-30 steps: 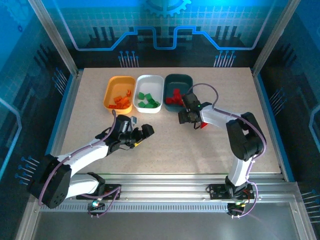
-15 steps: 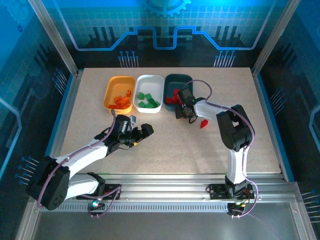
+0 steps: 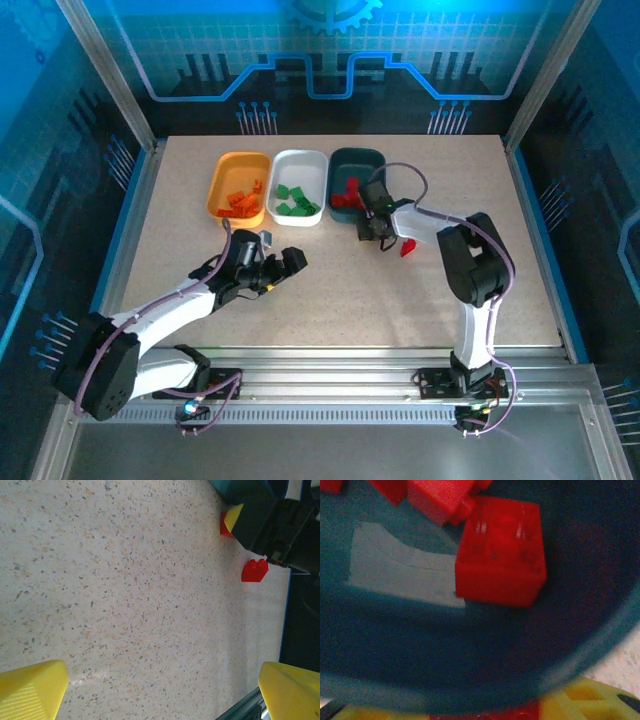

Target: Sort the legos into containers by color

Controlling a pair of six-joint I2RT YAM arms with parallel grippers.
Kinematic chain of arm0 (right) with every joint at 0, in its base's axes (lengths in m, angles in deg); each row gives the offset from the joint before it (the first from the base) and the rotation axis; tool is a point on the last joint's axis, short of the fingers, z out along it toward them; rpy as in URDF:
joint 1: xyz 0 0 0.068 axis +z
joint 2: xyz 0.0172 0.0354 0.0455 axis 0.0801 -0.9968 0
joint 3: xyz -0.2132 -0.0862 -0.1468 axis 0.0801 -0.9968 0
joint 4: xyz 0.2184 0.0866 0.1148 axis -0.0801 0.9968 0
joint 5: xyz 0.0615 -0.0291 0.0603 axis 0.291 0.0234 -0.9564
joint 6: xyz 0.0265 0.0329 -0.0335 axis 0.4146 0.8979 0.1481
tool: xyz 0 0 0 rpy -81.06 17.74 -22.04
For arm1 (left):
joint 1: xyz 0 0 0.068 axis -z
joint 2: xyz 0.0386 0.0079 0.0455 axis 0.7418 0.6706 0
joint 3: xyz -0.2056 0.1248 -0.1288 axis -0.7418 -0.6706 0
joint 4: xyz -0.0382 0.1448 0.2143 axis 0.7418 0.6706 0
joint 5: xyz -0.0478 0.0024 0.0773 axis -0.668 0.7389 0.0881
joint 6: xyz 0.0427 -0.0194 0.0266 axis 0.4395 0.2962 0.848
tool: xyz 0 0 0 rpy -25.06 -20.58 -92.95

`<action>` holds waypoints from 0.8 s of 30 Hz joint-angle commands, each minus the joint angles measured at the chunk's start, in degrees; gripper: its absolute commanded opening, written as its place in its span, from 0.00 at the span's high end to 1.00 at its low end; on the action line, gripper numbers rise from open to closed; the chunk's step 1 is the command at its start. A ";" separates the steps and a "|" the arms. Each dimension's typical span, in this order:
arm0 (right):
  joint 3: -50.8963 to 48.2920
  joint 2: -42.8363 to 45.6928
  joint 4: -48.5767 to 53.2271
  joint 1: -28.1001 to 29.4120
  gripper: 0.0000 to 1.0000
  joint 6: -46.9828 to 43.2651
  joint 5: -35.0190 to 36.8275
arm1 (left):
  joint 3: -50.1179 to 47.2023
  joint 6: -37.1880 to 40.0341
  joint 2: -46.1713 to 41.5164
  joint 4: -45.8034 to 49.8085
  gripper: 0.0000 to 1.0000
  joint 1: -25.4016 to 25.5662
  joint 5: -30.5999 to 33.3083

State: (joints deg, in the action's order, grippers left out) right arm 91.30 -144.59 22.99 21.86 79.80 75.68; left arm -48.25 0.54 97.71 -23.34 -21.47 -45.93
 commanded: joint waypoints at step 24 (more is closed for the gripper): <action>33.44 -10.68 12.67 -3.61 0.48 -2.39 -5.36 | 6.33 -2.94 1.64 -6.92 0.01 -9.00 -9.82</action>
State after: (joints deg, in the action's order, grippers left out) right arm 119.01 -151.34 29.92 18.48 78.47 72.34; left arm -40.34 -5.28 104.09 -36.43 -27.68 -54.47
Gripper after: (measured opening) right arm 0.524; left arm 0.990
